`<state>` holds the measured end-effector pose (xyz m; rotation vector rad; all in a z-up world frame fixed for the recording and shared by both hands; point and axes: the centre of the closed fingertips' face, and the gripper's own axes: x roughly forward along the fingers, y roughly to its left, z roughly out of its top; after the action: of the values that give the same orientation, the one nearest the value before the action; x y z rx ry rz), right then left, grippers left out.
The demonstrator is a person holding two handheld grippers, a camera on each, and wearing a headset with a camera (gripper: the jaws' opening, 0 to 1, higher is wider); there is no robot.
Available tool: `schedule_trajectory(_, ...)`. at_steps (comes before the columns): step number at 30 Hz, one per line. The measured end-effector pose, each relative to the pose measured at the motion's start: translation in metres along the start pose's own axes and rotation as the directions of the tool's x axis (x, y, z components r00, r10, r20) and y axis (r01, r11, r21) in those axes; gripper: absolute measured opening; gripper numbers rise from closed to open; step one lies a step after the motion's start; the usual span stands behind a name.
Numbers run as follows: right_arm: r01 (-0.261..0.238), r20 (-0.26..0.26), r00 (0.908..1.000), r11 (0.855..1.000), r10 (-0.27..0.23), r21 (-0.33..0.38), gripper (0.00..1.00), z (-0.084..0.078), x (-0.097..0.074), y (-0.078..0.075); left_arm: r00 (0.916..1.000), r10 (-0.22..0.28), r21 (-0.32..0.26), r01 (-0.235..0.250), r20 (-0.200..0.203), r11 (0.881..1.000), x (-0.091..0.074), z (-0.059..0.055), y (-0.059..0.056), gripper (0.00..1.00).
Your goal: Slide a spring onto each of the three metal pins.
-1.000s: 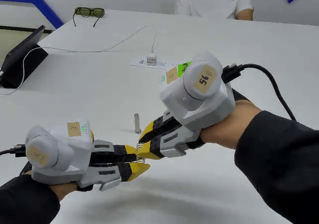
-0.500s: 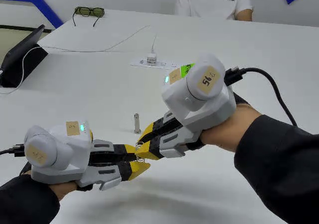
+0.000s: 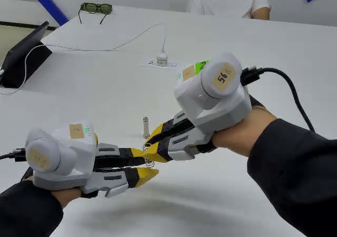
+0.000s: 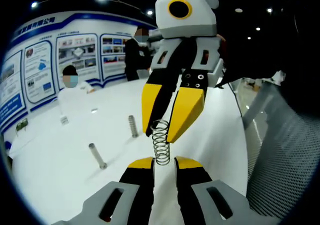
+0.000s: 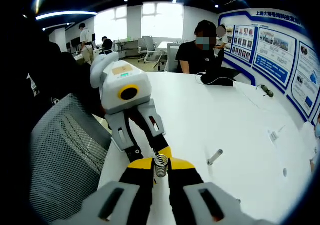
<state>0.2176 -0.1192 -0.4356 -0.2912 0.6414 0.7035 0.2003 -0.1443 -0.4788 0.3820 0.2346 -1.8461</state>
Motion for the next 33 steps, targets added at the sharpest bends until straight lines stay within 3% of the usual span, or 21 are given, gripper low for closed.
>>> schedule_trajectory(20,0.076,0.055,0.9954,0.996,-0.079,0.055,0.12,0.009,-0.007,-0.027,0.9942,0.107,-0.094,-0.106,0.008,0.990,-0.016,-0.009,0.021,0.43)
schedule_trajectory(33,0.171,0.117,0.9762,0.980,-0.182,0.096,0.12,0.021,-0.009,-0.058,0.9878,0.155,-0.126,-0.153,0.011,0.980,-0.020,-0.013,0.029,0.56)
